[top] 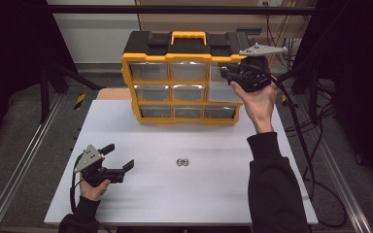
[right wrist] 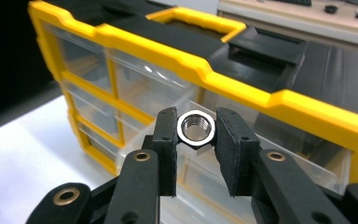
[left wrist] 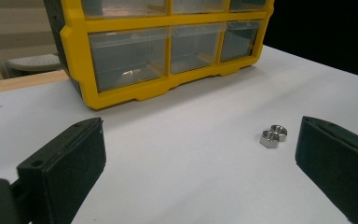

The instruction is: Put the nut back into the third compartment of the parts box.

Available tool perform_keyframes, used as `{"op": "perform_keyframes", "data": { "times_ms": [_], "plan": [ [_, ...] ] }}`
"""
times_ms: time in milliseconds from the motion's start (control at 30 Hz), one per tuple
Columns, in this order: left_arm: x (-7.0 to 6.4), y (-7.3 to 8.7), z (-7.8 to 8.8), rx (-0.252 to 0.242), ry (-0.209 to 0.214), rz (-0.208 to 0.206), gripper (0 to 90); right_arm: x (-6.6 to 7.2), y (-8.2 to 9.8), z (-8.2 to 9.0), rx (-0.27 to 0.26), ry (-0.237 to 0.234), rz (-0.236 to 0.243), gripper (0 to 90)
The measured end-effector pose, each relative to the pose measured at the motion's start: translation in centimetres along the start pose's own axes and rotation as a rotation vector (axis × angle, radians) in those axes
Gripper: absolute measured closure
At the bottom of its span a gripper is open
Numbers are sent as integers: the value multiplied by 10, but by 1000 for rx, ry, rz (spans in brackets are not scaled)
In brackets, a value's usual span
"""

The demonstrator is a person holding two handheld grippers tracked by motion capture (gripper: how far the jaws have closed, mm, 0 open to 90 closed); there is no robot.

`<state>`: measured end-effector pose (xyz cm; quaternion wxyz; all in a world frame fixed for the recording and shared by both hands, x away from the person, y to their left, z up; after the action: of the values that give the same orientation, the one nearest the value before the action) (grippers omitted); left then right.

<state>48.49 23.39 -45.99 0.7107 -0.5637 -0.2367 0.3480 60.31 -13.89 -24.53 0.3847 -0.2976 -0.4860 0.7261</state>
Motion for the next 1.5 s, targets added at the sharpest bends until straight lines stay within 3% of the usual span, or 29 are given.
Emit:
{"op": "perform_keyframes", "data": {
  "times_ms": [300, 633, 900, 1100, 1167, 1233, 1300, 1367, 1433, 1500],
  "plan": [
    [0, 0, 0, -1, 0, -1, 13, -9, 11, -16, 61, 31, -26, 702],
    [0, 0, 0, 0, -2, 1, 13, -15, 18, -21, 100, 44, -41, 701],
    [0, 0, 0, 1, -2, 1, 14, -18, 19, -22, 140, 85, -45, 698],
    [0, 0, 0, 1, -1, 2, 14, -20, 16, -18, 108, 80, -46, 610],
    [0, 0, 0, 2, -1, 1, 14, -20, 11, -11, 48, 68, -53, 530],
    [0, 0, 0, 2, -1, 1, 14, -18, 10, -8, 27, 58, -57, 499],
    [0, 0, 0, 1, -2, 0, 14, -13, 5, 2, -42, 34, -51, 389],
    [0, 0, 0, 0, -1, 1, 14, -12, 5, 5, -58, 28, -48, 356],
    [0, 0, 0, 0, -1, 1, 14, -3, 2, 17, -114, 5, -41, 236],
    [0, 0, 0, 0, -1, 0, 14, 1, 2, 20, -124, 1, -37, 211]
  ]
}}
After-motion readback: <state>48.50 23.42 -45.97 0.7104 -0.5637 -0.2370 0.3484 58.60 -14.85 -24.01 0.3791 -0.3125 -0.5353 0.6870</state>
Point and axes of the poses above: each handheld gripper's, and its own axes: z roughly backward along the jaws, y roughly out of its underside, x roughly to its left, the point moved 6 cm from there along -z, roughly forward along the jaws, and after that the axes turned 2 degrees about -x, right-handed, at the moved point
